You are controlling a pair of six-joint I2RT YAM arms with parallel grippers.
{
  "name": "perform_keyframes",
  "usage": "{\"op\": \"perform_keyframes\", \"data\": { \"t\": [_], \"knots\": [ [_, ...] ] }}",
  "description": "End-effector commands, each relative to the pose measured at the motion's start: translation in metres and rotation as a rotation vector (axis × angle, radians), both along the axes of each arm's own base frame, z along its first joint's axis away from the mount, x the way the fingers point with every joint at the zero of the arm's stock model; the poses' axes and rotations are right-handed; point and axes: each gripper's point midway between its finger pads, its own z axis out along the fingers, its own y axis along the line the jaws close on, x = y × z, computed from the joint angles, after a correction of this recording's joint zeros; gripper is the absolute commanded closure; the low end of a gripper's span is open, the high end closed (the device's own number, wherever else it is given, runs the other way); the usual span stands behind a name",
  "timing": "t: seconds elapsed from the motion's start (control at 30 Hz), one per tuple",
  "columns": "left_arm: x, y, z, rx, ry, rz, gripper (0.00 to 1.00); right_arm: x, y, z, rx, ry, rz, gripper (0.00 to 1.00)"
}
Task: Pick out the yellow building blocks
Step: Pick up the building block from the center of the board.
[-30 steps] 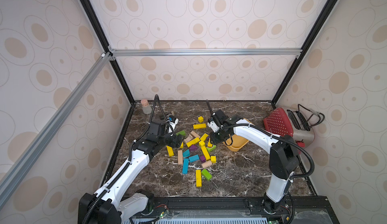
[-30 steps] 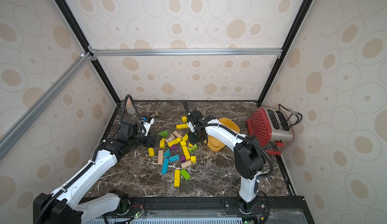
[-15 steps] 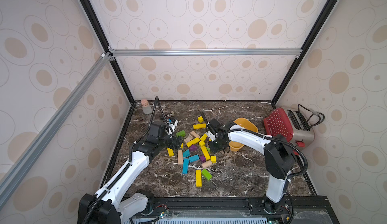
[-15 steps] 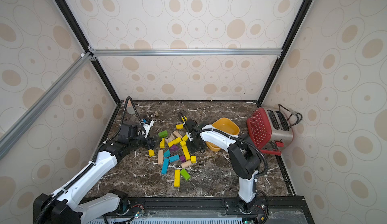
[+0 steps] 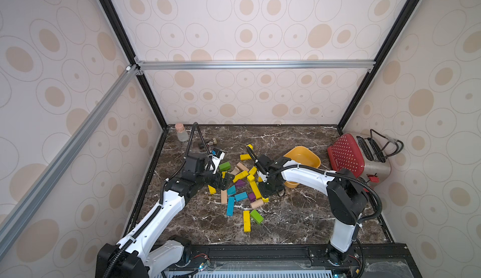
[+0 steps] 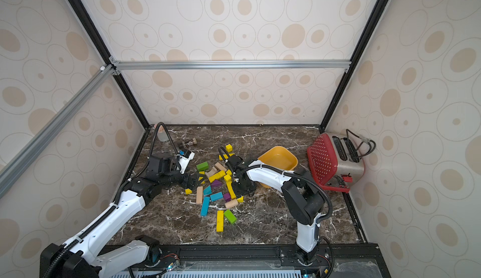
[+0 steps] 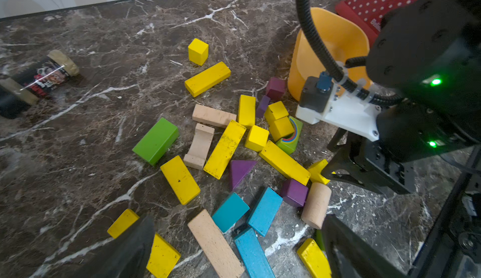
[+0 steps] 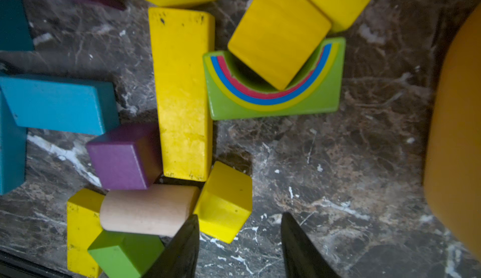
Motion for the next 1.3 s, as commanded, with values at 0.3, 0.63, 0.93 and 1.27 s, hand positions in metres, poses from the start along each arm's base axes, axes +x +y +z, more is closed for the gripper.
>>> {"op": "perform_keyframes", "data": {
  "t": [0.3,0.63,0.93,1.27],
  "knots": [
    [-0.015,-0.019,0.015,-0.067,-0.172,-0.173,0.01,-0.010,0.007,0.000,0.005,0.001,-0.032,0.50],
    [-0.033,-0.027,0.017,-0.081,-0.292,-0.281,0.01,-0.015,0.004,-0.008,-0.017,0.021,-0.040,0.51],
    [-0.029,-0.026,0.012,-0.067,-0.281,-0.266,0.01,-0.019,0.002,-0.016,-0.031,0.041,-0.042,0.56],
    [-0.024,-0.024,0.009,-0.055,-0.266,-0.241,0.01,-0.018,0.005,-0.023,-0.033,0.052,-0.031,0.58]
  ]
}}
